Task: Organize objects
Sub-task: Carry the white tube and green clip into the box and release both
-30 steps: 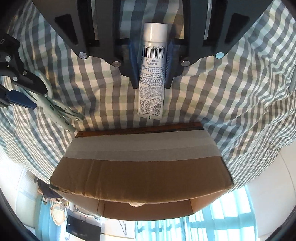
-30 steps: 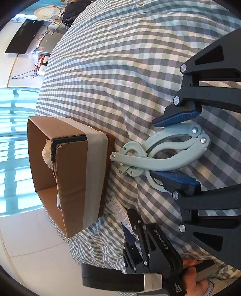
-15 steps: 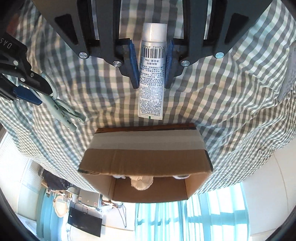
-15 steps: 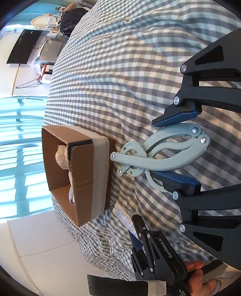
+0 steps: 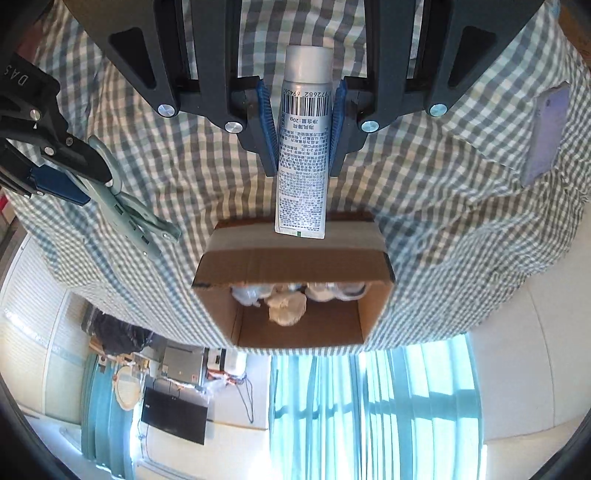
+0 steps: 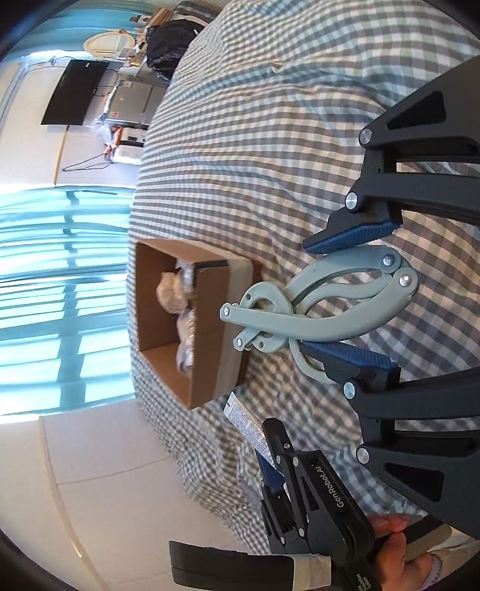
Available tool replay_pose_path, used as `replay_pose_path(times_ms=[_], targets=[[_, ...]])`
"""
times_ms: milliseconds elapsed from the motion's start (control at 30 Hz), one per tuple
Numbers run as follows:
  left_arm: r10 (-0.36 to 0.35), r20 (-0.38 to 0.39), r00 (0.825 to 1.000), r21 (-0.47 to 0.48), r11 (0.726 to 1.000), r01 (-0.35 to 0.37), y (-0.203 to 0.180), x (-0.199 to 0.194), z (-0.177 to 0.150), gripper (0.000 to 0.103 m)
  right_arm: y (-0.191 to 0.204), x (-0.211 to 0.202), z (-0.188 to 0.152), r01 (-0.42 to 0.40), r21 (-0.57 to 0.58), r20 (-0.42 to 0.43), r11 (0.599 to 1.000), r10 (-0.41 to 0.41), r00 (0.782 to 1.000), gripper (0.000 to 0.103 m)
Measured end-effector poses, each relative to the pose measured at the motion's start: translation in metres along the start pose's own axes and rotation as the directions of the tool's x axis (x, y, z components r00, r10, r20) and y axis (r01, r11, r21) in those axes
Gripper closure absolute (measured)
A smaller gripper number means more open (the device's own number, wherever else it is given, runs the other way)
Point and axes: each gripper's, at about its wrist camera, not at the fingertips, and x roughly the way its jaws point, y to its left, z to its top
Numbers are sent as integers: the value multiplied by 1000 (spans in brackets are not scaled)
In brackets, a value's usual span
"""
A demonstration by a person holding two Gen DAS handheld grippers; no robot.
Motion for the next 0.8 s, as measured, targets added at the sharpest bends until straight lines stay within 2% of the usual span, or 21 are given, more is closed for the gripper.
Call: replay_pose_path(times_ms=[233, 400, 633, 800], targets=[[2, 60, 998, 9, 1000, -3, 0, -15, 24, 77, 2, -22, 28, -1, -24, 70, 1000, 3, 998, 56], [1, 97, 995, 15, 1000, -2, 3, -17, 51, 76, 5, -26, 62, -4, -51, 117, 999, 10, 993, 56], [-5, 139, 990, 6, 1000, 4, 12, -8, 98, 77, 9, -16, 116, -27, -73, 168, 997, 39, 985, 56], [-11, 156, 988, -6, 1000, 12, 21, 12, 134, 76, 11, 6, 153, -30, -96, 193, 995, 48, 980, 56]])
